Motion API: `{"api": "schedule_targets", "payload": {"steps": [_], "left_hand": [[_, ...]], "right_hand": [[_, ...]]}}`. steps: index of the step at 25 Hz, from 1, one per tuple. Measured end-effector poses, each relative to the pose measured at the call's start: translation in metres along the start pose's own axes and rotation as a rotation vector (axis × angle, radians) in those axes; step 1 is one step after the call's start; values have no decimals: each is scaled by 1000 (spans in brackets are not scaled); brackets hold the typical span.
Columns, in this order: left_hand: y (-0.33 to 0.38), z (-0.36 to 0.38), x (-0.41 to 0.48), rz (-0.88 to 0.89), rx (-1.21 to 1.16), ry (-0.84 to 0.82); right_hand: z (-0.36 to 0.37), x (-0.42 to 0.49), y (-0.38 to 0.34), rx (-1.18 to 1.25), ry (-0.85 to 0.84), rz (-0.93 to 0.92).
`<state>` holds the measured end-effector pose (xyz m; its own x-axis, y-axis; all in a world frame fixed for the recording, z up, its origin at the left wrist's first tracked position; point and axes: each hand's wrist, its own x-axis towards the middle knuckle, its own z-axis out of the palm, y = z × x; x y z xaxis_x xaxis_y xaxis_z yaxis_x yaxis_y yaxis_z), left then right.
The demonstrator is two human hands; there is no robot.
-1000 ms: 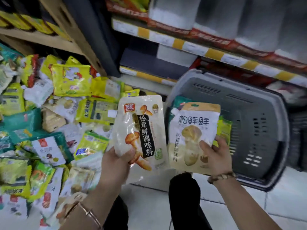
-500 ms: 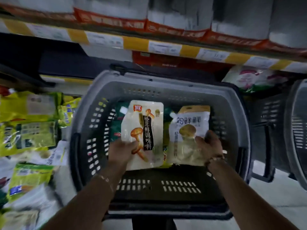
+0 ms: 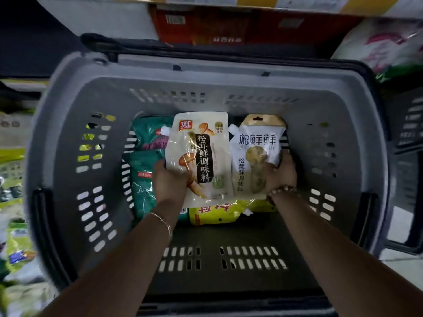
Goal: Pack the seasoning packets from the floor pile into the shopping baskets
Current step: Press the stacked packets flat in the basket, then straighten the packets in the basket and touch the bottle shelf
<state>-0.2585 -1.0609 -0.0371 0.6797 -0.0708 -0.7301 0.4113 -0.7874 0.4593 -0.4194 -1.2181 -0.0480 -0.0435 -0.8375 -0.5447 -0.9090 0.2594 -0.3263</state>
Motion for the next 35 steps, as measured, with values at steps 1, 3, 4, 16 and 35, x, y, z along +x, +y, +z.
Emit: {"api": "schedule_targets", "payload": {"steps": [1,3,4,16,35], "left_hand": [[-1,-1,-6,103,69,43],[-5,-2,-19,416,330,-23],[-7,-1,-24,543,497,-110],[-17,41,-25,607,1116,-287],[-28,-257,-81,766,261,97]], "right_hand": [[1,-7,1,-35,12,-62],[2,-23,8,-87,-31,-205],[4,-31,13,-139,-106,-267],[24,-34,15,-597,-480,-371],[29,-270,-167,-281,-79,-1162]]}}
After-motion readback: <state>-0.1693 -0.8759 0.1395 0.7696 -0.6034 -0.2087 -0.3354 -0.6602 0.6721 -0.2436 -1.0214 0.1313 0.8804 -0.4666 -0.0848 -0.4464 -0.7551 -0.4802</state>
